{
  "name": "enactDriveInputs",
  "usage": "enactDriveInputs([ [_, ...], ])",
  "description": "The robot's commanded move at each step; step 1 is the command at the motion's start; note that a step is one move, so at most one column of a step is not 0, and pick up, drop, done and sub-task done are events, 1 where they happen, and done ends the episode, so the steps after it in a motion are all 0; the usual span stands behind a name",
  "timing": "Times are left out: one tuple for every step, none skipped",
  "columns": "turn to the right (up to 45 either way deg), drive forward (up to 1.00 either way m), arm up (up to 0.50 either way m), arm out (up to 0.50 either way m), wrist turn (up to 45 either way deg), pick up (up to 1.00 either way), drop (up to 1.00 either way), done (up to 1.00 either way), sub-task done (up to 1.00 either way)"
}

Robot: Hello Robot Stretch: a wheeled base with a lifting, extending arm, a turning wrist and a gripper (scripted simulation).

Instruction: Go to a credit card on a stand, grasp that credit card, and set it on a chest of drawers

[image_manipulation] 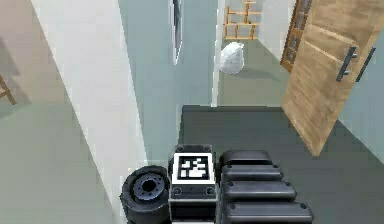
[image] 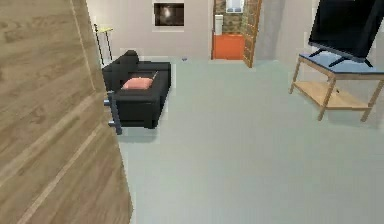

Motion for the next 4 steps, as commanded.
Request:
enactDriveInputs([
  [0.0, 0.15, 0.00, 0.00, 0.0, 0.00, 0.00, 0.00, 0.00],
  [9.0, 0.00, 0.00, 0.00, 0.0, 0.00, 0.00, 0.00, 0.00],
  [0.0, 1.00, 0.00, 0.00, 0.0, 0.00, 0.00, 0.00, 0.00],
  [0.0, 1.00, 0.00, 0.00, 0.0, 0.00, 0.00, 0.00, 0.00],
])
